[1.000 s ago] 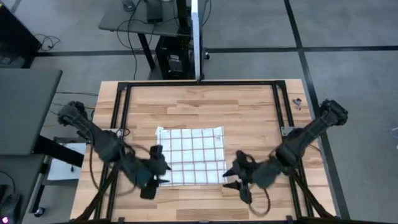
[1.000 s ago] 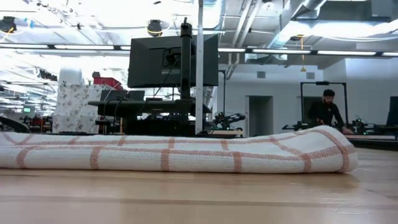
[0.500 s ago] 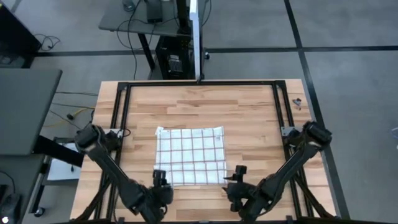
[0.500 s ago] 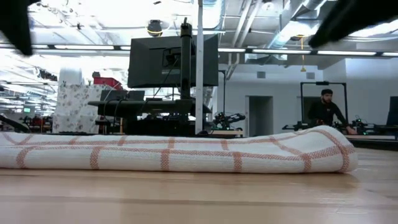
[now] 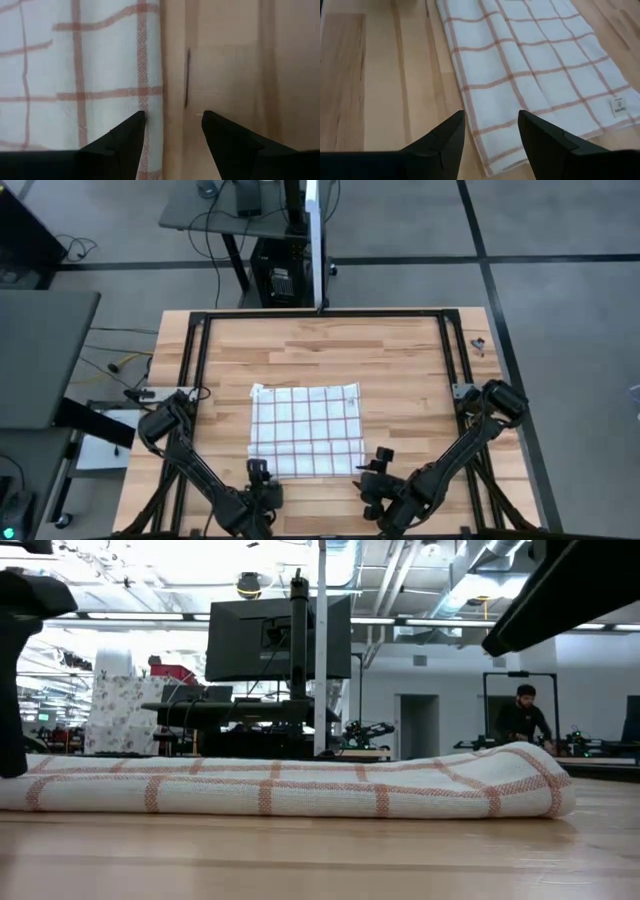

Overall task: Roll towel
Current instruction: Roll the white stripe kitchen towel

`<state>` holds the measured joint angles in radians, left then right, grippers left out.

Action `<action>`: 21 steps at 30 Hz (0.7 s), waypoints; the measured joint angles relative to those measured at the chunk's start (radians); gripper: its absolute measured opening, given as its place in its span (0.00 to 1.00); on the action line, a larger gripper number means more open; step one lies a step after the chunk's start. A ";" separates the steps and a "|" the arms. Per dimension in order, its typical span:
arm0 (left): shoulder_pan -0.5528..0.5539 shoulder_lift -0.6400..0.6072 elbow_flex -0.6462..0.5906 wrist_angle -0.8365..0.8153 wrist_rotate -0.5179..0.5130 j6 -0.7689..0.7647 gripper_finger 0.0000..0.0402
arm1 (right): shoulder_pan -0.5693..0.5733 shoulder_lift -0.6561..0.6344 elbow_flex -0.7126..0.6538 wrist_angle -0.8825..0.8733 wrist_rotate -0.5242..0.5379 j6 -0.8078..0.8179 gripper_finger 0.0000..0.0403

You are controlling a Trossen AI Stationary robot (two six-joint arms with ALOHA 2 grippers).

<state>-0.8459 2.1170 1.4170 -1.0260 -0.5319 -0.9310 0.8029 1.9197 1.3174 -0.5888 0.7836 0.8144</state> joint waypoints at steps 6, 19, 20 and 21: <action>0.008 0.008 -0.008 -0.041 -0.106 -0.005 0.46 | 0.001 0.000 0.000 -0.001 -0.004 -0.001 0.44; 0.024 0.008 -0.043 -0.025 -0.118 0.003 0.46 | -0.036 0.037 -0.044 0.049 -0.089 -0.226 0.44; 0.024 0.008 -0.043 -0.025 -0.117 0.003 0.46 | -0.041 0.051 -0.044 0.075 -0.102 -0.249 0.44; 0.024 0.008 -0.043 -0.024 -0.116 0.003 0.46 | -0.043 0.066 -0.044 0.105 -0.105 -0.269 0.44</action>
<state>-0.8215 2.1250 1.3743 -1.0504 -0.6483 -0.9283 0.7601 1.9860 1.2732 -0.4841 0.6782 0.5457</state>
